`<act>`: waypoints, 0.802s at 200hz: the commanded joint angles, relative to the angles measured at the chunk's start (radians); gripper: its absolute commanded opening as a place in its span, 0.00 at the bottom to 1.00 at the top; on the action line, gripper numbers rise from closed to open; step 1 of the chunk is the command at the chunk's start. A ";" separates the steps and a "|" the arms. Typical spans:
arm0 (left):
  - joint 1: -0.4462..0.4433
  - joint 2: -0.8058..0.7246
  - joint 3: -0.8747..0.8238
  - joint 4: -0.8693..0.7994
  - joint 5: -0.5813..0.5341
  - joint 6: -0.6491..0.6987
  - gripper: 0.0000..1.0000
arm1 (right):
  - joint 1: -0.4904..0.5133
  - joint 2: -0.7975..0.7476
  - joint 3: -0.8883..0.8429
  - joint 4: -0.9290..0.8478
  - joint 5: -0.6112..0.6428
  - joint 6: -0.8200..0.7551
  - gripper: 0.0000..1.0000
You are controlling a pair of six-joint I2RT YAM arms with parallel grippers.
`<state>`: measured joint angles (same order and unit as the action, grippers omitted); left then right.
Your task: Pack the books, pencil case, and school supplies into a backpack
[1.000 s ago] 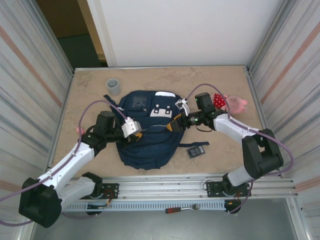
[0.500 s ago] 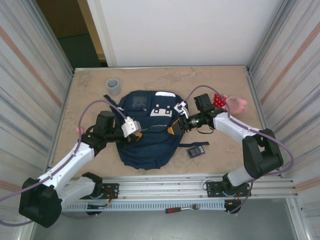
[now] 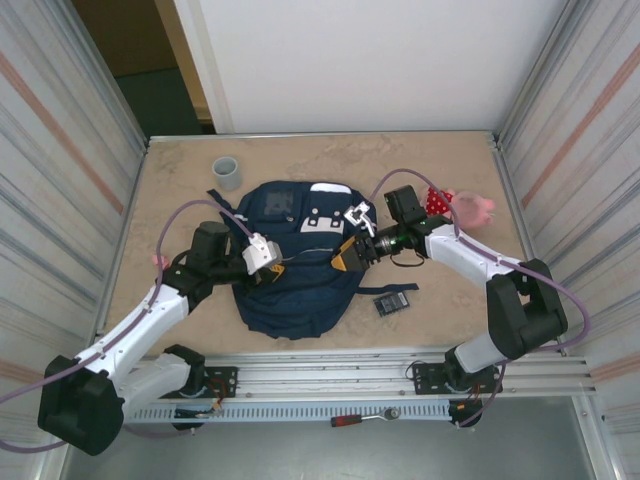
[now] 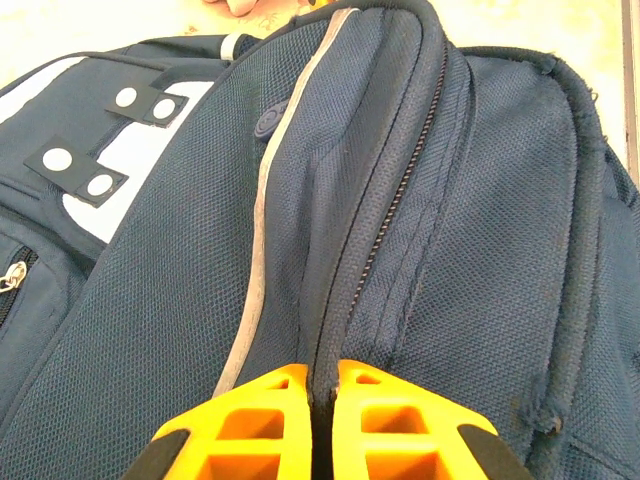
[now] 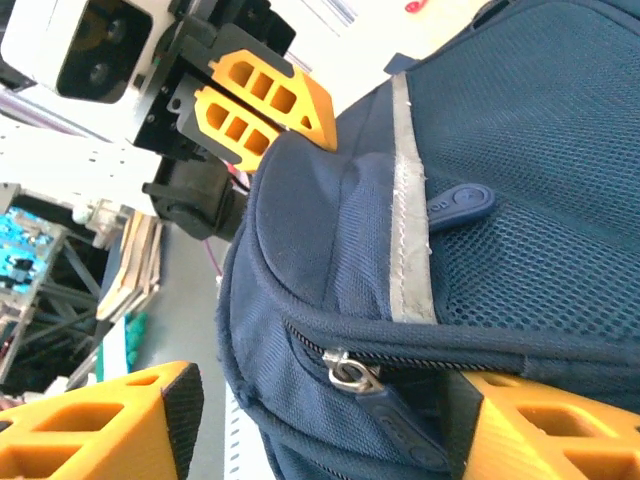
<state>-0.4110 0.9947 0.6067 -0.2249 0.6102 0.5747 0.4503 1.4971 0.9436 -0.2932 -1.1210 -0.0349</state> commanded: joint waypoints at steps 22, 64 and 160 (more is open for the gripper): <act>0.011 -0.019 0.003 0.105 0.032 -0.022 0.00 | 0.031 -0.013 0.048 -0.023 0.057 -0.015 0.57; 0.011 -0.025 0.002 0.104 0.020 -0.019 0.00 | 0.058 -0.063 0.051 -0.123 0.156 -0.029 0.29; 0.011 -0.028 0.004 0.103 0.017 -0.019 0.00 | 0.106 -0.186 0.026 -0.140 0.348 0.137 0.06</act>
<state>-0.4114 0.9905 0.6014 -0.2043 0.6102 0.5713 0.5224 1.3430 0.9688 -0.4133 -0.7975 0.0498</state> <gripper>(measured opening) 0.078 0.065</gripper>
